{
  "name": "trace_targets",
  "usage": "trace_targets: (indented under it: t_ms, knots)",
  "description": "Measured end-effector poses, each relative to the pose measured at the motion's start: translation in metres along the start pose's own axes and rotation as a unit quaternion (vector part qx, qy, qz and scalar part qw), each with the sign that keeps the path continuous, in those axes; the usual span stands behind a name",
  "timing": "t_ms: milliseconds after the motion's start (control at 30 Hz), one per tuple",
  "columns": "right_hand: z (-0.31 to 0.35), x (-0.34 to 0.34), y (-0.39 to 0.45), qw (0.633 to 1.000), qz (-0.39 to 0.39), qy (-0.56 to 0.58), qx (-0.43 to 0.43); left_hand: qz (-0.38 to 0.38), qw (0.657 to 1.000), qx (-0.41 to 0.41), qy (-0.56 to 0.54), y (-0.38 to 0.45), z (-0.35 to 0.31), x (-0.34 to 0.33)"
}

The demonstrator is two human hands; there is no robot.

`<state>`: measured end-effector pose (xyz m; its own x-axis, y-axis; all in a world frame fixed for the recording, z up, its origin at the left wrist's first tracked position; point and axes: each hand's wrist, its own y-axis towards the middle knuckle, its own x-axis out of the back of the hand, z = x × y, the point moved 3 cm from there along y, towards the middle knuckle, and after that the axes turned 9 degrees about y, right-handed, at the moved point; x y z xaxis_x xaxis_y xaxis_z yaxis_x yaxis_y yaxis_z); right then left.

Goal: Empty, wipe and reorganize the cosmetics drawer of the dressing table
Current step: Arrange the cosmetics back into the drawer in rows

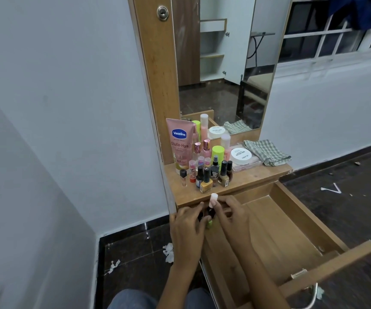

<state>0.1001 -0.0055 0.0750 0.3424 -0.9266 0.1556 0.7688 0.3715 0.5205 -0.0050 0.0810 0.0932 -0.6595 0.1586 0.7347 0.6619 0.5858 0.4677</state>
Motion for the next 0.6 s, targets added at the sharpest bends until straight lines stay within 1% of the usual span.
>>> trace_targets:
  t_ms: [100, 133, 200, 267, 333, 400, 433, 533, 600]
  knots:
    - [-0.008, 0.009, 0.000, 0.993, -0.065, -0.089, -0.038, 0.015, 0.999, 0.015, 0.049, -0.008, 0.005, -0.005]
    - [-0.012, 0.010, -0.001, 0.988, -0.076, -0.121, -0.062, 0.027, 0.997, 0.017, 0.074, -0.010, 0.008, -0.008]
    - [-0.020, 0.010, -0.002, 0.975, -0.073, -0.168, -0.123, 0.058, 0.993, 0.012, 0.106, -0.014, 0.012, -0.013]
    - [-0.028, 0.007, -0.003, 0.961, -0.049, -0.200, -0.185, 0.103, 0.989, 0.017, 0.108, -0.016, 0.015, -0.015]
    - [-0.039, 0.001, -0.003, 0.943, 0.005, -0.219, -0.251, 0.128, 0.985, 0.019, 0.110, -0.017, 0.017, -0.017]
    - [-0.048, -0.006, -0.003, 0.929, 0.054, -0.184, -0.316, 0.151, 0.981, 0.022, 0.122, -0.018, 0.018, -0.019]
    - [-0.050, -0.010, -0.002, 0.926, 0.066, -0.162, -0.336, 0.161, 0.978, 0.023, 0.129, -0.018, 0.018, -0.019]
    - [-0.047, -0.015, -0.002, 0.929, 0.082, -0.171, -0.317, 0.168, 0.977, 0.026, 0.131, -0.019, 0.019, -0.020]
    - [-0.045, -0.016, -0.002, 0.927, 0.092, -0.163, -0.324, 0.168, 0.976, 0.026, 0.133, -0.019, 0.020, -0.019]
